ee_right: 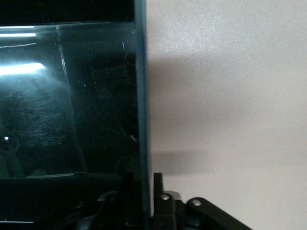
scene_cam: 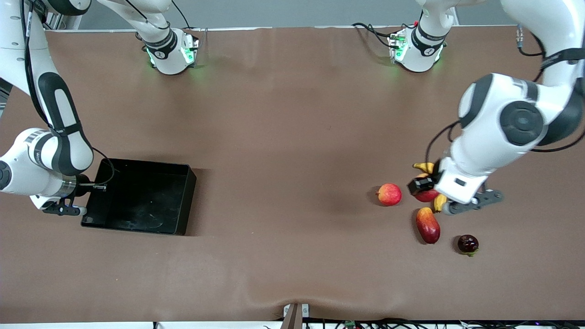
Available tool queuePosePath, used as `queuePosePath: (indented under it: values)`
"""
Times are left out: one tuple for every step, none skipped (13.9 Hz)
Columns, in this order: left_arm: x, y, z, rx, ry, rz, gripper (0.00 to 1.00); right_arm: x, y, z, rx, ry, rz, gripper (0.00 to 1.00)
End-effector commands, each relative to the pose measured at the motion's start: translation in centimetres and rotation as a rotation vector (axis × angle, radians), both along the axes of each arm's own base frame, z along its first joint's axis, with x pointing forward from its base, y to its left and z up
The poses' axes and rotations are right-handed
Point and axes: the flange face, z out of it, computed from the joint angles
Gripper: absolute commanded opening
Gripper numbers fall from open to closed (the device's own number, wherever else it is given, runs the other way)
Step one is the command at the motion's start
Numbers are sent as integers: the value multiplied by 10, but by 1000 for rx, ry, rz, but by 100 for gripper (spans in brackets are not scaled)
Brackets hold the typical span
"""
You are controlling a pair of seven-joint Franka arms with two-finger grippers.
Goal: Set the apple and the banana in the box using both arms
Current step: 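Grasp the box rim with the right gripper while the left gripper lifts the apple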
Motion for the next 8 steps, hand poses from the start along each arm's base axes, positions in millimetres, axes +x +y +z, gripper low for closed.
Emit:
queuePosePath:
  values:
    - [-17,-30,3,12,21,57,0,2,-3,16,21,-23,-10,0]
    - [-18,-33,4,10,20,80,0,2,-3,25,26,-33,-16,0]
    - [-20,-38,5,6,20,96,0,4,3,41,40,-48,-19,0]
    - [-19,-41,4,0,23,110,0,3,11,56,57,-35,-11,0]
    - [-21,-49,3,-9,24,102,0,5,27,73,70,-36,11,0]
    - [-24,-56,2,-12,27,94,0,7,44,89,80,-41,37,0]
    - [-27,-63,2,-13,29,85,0,8,61,100,91,-38,66,0]
    - [-28,-64,2,-10,32,83,0,8,82,108,102,-28,100,0]
